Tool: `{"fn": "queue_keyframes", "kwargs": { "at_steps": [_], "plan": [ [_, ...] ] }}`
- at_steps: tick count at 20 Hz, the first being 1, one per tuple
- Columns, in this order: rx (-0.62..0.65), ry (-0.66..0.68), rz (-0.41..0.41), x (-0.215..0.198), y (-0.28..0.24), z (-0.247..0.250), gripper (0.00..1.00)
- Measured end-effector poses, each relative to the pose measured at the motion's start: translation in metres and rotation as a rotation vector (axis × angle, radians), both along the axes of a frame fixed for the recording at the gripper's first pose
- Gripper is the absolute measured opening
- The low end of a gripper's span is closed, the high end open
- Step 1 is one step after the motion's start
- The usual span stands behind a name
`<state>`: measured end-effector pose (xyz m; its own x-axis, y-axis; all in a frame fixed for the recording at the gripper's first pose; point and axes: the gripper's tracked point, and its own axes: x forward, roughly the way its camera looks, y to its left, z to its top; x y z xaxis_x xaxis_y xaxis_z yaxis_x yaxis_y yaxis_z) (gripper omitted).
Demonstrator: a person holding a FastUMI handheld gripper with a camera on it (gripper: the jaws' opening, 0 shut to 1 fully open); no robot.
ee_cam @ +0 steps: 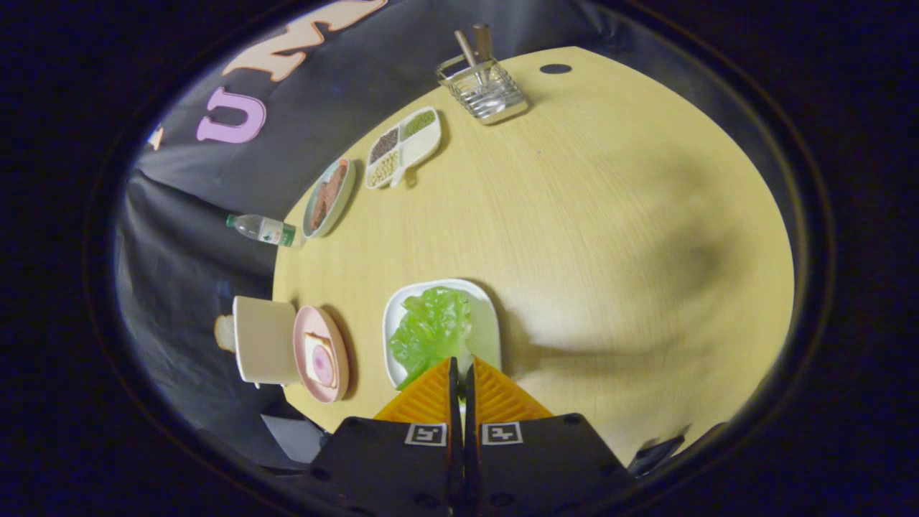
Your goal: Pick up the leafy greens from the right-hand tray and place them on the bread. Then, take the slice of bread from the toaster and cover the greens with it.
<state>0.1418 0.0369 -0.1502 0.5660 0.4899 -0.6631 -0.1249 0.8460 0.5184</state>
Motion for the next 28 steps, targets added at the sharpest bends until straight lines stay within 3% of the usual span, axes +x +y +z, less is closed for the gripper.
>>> {"fn": "queue_keyframes", "kwargs": {
  "at_steps": [12,21,28],
  "plan": [
    [0.096,-0.152,0.075,-0.045,0.044,0.097,0.04],
    [0.206,-0.200,0.091,-0.084,0.166,0.150,0.04],
    [0.216,-0.158,0.158,-0.099,0.269,0.129,0.04]
  ]
}}
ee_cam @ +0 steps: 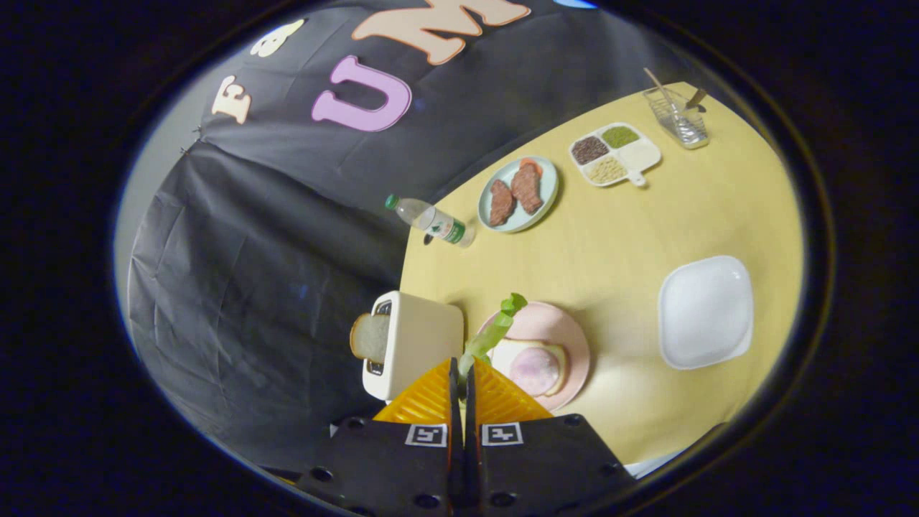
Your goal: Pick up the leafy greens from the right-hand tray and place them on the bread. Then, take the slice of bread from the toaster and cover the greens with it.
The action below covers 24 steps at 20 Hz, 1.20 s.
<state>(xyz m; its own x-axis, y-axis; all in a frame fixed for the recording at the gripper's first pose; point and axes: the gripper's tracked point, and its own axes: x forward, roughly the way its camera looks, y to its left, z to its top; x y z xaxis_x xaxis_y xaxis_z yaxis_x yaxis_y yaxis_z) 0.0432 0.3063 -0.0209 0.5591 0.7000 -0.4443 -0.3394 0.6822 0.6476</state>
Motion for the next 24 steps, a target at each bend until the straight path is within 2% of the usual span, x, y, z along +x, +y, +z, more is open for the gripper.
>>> {"fn": "queue_keyframes", "kwargs": {
  "at_steps": [4,8,12,16,21,22,23,24],
  "plan": [
    [-0.045,0.039,0.033,0.001,0.038,-0.033,0.04],
    [-0.100,0.082,0.041,0.004,0.052,-0.068,0.04],
    [-0.178,0.108,0.004,0.014,0.041,-0.101,0.04],
    [-0.311,0.083,-0.034,0.025,0.019,-0.129,0.04],
    [-0.393,0.047,-0.060,0.029,0.002,-0.139,0.08],
    [-0.424,0.052,-0.064,0.028,-0.002,-0.144,0.13],
    [-0.444,0.055,-0.062,0.027,-0.005,-0.147,0.13],
    [-0.464,0.058,-0.065,0.025,-0.009,-0.149,0.22]
  ]
}}
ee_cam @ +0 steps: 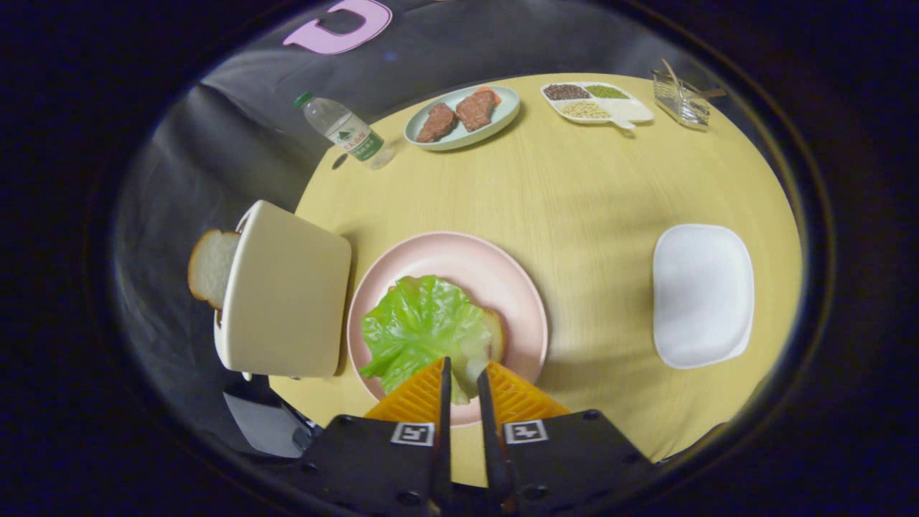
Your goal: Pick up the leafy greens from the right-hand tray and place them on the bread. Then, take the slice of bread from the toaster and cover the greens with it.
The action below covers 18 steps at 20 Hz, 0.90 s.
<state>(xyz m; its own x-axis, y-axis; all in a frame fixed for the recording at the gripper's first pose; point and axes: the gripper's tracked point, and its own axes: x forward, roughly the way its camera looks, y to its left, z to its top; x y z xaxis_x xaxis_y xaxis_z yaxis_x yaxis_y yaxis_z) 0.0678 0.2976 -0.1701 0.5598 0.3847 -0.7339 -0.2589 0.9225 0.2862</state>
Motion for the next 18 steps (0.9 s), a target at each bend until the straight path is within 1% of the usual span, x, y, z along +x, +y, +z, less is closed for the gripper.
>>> {"fn": "queue_keyframes", "kwargs": {
  "at_steps": [1,2,5,9,14,18],
  "plan": [
    [0.002,0.009,0.002,-0.002,0.002,0.001,0.31],
    [-0.008,0.010,-0.010,-0.005,0.000,0.000,0.39],
    [0.017,0.035,-0.041,-0.011,0.001,0.011,0.66],
    [0.048,0.059,-0.076,-0.023,0.001,0.038,1.00],
    [-0.005,0.032,-0.059,-0.035,0.005,0.080,1.00],
    [-0.010,0.050,-0.029,-0.048,0.028,0.117,1.00]
  ]
}}
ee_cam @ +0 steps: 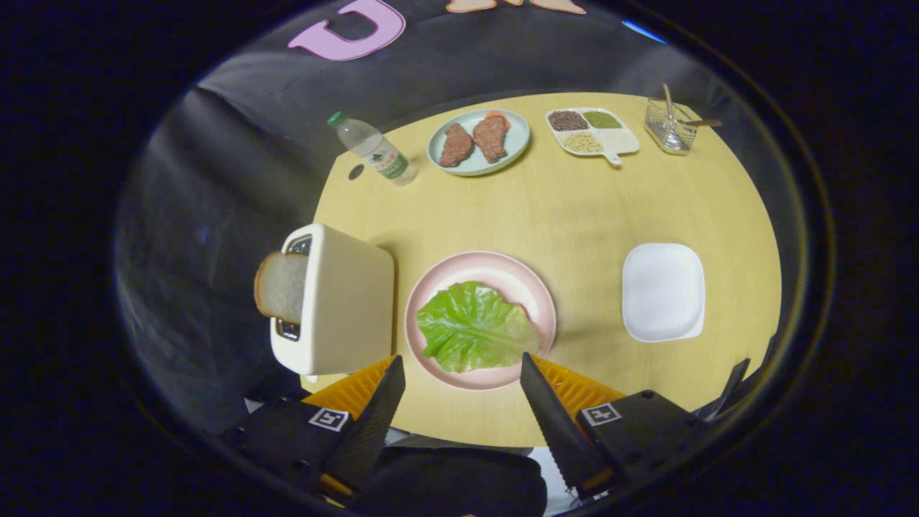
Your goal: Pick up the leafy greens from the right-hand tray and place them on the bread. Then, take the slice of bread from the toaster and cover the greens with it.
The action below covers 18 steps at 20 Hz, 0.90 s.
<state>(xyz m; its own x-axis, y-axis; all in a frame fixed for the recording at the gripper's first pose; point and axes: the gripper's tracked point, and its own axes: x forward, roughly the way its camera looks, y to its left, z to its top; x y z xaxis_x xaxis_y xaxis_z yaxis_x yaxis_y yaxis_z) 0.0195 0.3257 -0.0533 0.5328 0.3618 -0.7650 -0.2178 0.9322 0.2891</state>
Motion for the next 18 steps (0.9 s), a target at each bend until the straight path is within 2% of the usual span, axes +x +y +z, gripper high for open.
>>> {"fn": "queue_keyframes", "kwargs": {
  "at_steps": [5,11,18],
  "plan": [
    [-0.039,0.014,0.045,-0.008,0.036,0.038,1.00],
    [-0.036,0.060,0.093,-0.005,0.104,0.080,1.00],
    [-0.069,0.139,0.147,0.000,0.183,0.076,1.00]
  ]
}}
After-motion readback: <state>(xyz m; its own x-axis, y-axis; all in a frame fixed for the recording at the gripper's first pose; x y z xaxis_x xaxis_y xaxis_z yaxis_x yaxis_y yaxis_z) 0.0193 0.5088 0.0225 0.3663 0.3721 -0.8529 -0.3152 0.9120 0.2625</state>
